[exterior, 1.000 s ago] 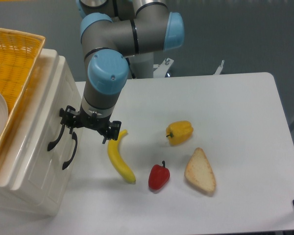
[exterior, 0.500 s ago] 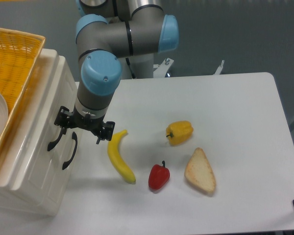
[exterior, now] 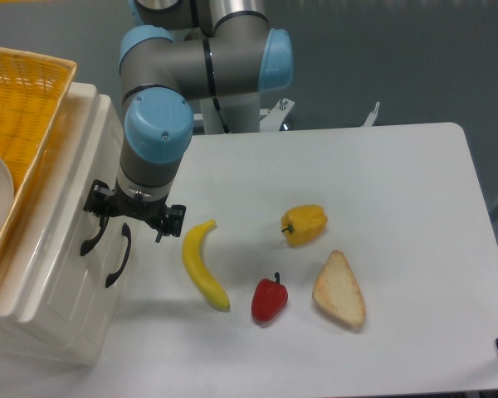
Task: Slide the top white drawer open
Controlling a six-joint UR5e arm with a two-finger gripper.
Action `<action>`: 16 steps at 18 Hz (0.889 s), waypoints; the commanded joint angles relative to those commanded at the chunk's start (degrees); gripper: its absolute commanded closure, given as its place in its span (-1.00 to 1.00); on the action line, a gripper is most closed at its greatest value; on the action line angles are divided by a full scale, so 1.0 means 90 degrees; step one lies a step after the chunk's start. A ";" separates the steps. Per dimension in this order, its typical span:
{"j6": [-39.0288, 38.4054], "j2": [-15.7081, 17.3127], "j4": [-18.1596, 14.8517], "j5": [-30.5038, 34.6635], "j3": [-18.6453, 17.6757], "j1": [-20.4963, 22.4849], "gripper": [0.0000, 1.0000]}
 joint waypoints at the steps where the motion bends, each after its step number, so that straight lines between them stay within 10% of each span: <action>1: 0.0000 0.0000 0.0000 0.0000 0.0000 0.0000 -1.00; 16: -0.0010 -0.0039 0.0010 0.0020 -0.0127 -0.0059 -1.00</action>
